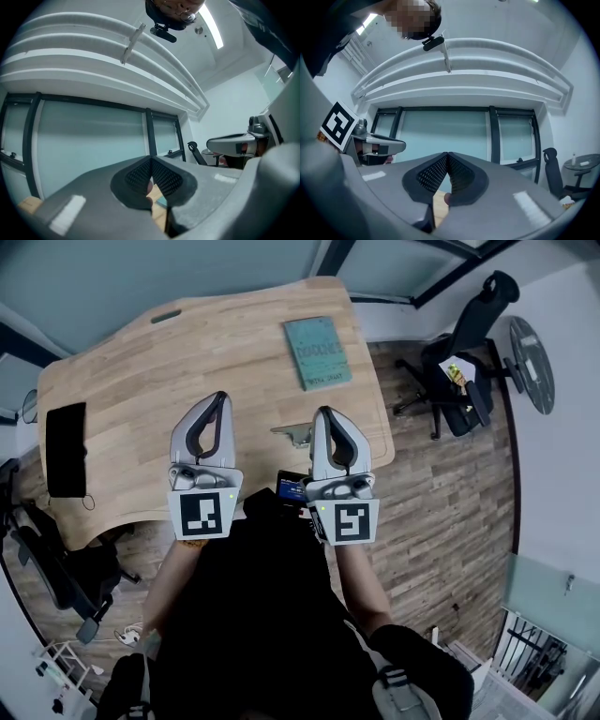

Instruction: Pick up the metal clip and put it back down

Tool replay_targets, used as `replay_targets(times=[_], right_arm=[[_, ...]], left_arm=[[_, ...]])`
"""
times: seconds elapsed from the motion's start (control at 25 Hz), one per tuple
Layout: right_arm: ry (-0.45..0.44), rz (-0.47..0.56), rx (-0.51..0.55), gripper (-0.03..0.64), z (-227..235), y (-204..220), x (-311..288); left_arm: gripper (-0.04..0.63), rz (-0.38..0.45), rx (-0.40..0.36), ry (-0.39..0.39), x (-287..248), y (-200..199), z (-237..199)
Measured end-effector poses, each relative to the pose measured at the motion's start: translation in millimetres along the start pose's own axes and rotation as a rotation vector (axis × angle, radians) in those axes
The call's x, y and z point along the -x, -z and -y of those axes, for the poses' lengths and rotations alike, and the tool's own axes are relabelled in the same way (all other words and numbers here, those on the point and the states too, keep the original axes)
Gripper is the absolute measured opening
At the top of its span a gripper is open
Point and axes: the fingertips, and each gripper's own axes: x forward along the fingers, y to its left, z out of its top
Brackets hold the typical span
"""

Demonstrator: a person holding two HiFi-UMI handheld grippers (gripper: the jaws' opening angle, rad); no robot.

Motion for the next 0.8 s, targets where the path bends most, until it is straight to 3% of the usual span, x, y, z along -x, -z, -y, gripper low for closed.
replay_targets(times=[0.32,0.8], right_arm=[[0.033,-0.030,0.063,0.021,7.7,2.2,14.0],[0.066,-0.028,0.047,0.020,20.9,4.0,26.1]], left_arm=[[0.000,0.015,0.010,0.013,2.4,-0.9,13.0],[0.000,0.004,0.009,0.055,3.0,6.1,31.1]])
